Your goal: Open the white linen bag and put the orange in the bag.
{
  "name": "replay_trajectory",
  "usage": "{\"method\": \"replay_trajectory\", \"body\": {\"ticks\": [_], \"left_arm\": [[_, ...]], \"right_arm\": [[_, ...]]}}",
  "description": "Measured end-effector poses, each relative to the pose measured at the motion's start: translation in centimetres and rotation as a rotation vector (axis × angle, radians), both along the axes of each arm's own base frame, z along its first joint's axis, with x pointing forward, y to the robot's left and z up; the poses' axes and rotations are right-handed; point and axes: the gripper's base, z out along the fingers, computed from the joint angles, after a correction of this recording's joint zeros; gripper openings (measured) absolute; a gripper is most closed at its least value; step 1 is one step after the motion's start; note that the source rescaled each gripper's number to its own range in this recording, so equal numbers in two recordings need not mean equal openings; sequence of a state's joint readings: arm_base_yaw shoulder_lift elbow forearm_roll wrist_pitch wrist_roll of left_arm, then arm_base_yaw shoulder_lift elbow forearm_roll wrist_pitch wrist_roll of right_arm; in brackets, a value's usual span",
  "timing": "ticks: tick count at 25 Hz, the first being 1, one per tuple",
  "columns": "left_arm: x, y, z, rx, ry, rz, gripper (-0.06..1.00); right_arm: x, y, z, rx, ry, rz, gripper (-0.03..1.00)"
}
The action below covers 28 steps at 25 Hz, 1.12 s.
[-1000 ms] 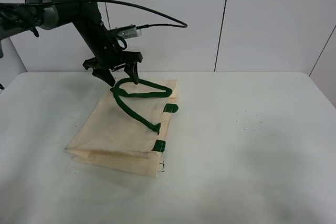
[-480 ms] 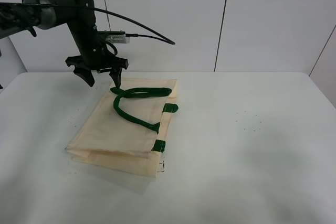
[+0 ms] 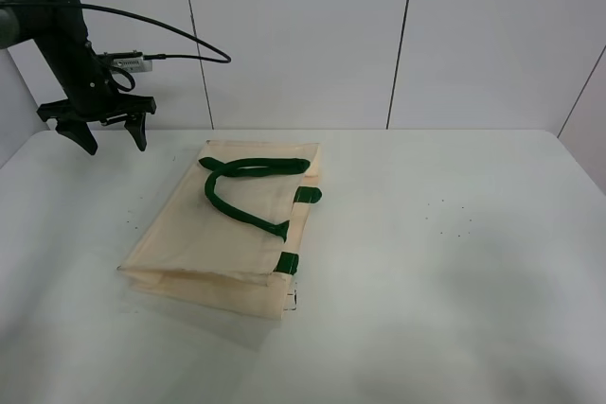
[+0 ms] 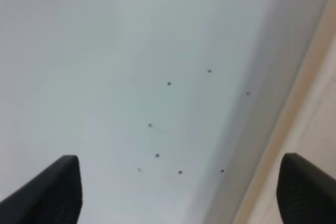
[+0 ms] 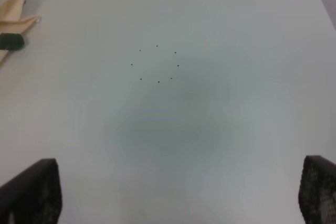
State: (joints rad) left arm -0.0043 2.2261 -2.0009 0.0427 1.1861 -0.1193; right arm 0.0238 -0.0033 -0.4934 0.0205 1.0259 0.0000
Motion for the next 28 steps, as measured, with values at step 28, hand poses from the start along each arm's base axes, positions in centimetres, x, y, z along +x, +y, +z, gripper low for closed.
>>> {"method": "replay_trajectory", "body": {"ticks": [28], "left_arm": [[-27.1, 0.0, 3.9, -0.006, 0.166, -0.024, 0.96]], "right_arm": [[0.0, 0.0, 0.0, 0.0, 0.0, 0.0, 1.0]]}}
